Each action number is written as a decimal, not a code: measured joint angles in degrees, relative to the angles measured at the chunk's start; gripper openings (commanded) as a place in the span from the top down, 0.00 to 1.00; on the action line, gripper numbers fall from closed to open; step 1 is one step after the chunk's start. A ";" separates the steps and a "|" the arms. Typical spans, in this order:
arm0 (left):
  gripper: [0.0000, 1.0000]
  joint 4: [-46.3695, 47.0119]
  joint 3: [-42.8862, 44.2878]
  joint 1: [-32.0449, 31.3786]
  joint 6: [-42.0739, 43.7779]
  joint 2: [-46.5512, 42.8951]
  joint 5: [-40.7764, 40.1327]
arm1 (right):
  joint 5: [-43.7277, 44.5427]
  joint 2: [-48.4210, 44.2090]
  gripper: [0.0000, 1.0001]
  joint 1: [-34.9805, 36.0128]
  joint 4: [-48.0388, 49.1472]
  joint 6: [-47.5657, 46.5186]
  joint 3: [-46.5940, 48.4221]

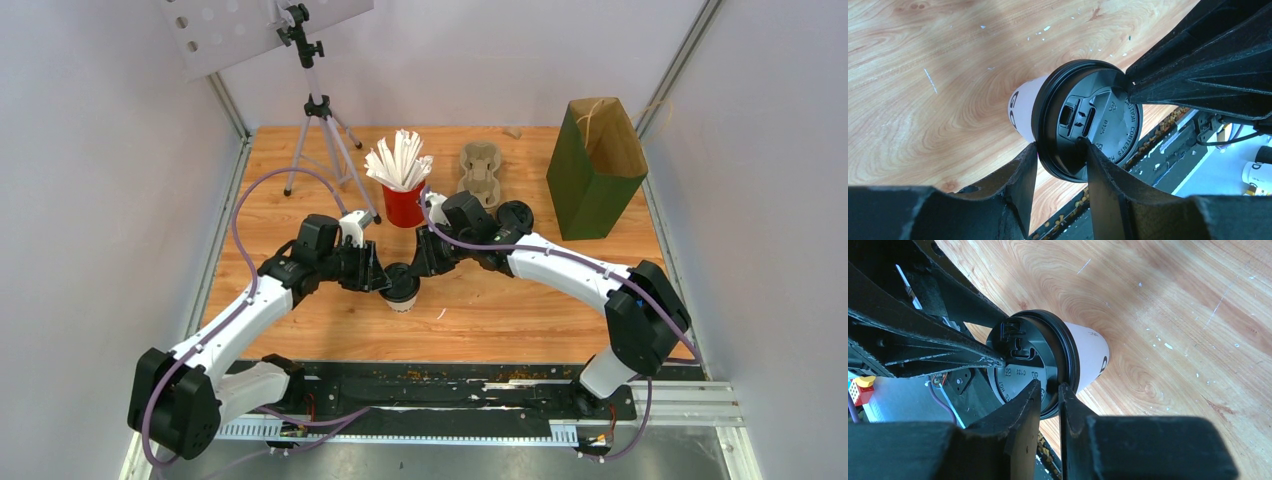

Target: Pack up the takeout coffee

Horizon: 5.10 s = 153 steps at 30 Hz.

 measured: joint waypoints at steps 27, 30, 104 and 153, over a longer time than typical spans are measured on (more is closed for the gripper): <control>0.52 1.33 1.20 0.26 0.33 3.89 2.34 | 0.81 -0.79 0.82 -0.24 4.96 0.26 -4.24; 0.51 1.86 1.42 0.42 1.16 4.46 3.28 | 1.05 -1.03 0.78 -0.26 3.23 0.09 -3.32; 0.00 -14.23 15.96 0.26 12.09 -23.45 -30.10 | 12.96 2.40 0.00 7.02 -18.69 -15.61 18.27; 0.00 -10.75 0.74 0.26 17.25 -37.13 -39.65 | 22.67 13.68 0.01 12.98 -30.49 -15.41 27.45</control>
